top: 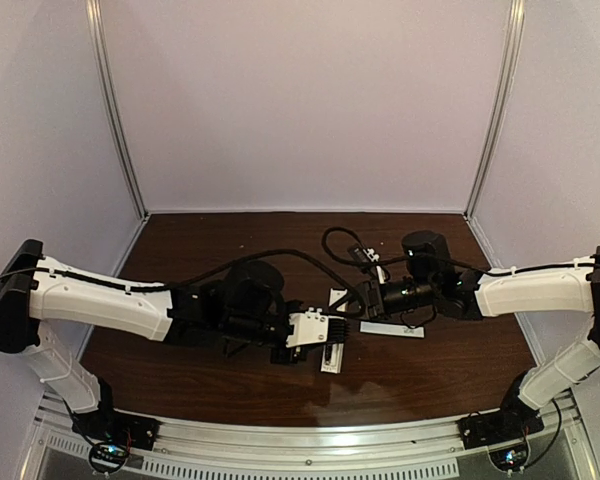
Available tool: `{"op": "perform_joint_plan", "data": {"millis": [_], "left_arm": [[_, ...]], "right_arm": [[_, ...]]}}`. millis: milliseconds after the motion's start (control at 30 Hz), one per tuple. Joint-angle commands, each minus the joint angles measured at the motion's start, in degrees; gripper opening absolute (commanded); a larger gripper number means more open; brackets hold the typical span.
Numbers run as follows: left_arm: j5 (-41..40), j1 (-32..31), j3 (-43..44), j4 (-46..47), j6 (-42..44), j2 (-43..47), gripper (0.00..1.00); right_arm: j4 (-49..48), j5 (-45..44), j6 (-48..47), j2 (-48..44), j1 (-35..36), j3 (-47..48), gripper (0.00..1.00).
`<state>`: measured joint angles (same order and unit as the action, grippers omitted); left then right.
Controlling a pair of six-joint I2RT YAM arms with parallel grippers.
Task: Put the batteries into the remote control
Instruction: Load the battery into the battery compartment.
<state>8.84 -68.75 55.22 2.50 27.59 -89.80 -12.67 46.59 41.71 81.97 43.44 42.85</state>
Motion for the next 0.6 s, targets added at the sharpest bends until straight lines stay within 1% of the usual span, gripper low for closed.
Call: {"op": "perform_joint_plan", "data": {"millis": [0,267,400,567], "left_arm": [[0.78,-0.33,0.12,-2.13,0.28,-1.67,0.05],[2.45,-0.33,-0.38,-2.24,-0.08,-2.65,0.05],[3.14,-0.31,-0.67,-4.19,-0.54,-3.01,0.05],[1.57,-0.32,-1.47,-4.73,-1.08,-3.03,0.05]], "right_arm": [[-2.65,1.70,0.12,-2.09,0.42,1.71,0.00],[-3.61,1.91,0.21,-3.59,0.44,2.16,0.00],[-3.85,1.99,0.20,-3.90,0.25,2.48,0.00],[-3.63,2.17,0.06,-4.12,0.02,2.50,0.00]]}}
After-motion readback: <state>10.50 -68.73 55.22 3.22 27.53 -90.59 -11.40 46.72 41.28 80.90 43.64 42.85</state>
